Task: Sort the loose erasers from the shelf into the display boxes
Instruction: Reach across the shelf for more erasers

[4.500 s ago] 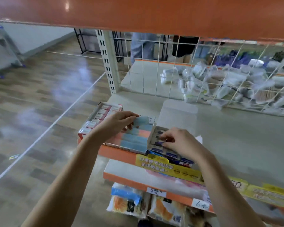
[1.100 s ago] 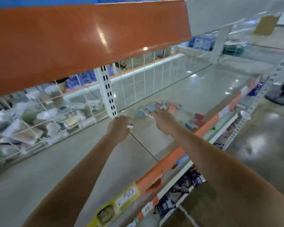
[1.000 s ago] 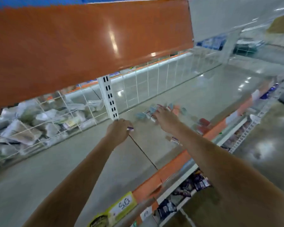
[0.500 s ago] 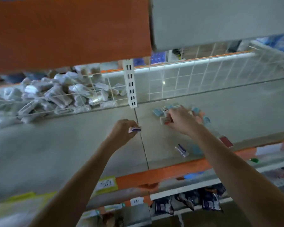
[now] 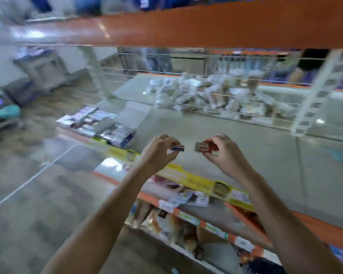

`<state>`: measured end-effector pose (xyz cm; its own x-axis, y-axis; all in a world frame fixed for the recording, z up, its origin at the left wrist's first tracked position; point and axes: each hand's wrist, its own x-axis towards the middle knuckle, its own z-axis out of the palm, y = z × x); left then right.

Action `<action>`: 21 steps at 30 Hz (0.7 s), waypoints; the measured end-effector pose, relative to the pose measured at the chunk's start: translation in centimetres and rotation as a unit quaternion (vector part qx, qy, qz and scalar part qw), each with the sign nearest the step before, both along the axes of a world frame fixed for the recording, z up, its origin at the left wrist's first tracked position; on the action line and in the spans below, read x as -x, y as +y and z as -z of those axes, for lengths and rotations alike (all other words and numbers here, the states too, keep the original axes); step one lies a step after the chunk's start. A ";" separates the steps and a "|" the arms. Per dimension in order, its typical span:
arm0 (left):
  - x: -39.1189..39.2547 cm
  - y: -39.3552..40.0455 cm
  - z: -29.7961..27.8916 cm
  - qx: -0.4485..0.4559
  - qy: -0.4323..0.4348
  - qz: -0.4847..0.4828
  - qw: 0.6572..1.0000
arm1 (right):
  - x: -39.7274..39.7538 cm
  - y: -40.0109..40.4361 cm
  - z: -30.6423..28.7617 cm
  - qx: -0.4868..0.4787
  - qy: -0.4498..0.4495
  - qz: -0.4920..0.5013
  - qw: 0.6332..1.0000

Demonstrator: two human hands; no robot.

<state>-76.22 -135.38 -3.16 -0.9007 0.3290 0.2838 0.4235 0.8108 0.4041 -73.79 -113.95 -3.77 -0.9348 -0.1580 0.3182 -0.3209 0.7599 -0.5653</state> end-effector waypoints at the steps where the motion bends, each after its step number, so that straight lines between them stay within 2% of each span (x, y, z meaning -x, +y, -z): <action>1: -0.1 -2.6 -0.1 0.000 0.001 -0.019 1.000 | 0.6 -2.6 0.0 0.008 0.004 -0.011 1.000; 5: 0.1 -13.5 0.1 -0.013 -0.010 -0.054 0.998 | 2.6 -13.4 0.3 0.043 0.005 -0.041 0.998; 9: 1.2 -22.5 0.4 0.000 0.020 -0.074 0.997 | 4.2 -23.1 0.4 0.070 0.012 -0.051 0.996; 14: 3.3 -29.4 1.0 -0.013 0.034 -0.073 0.997 | 6.7 -30.9 -0.4 0.066 0.020 -0.066 0.995; 21: 10.0 -36.2 1.0 -0.020 0.045 -0.070 0.996 | 13.9 -37.5 -1.1 0.052 0.041 -0.055 0.996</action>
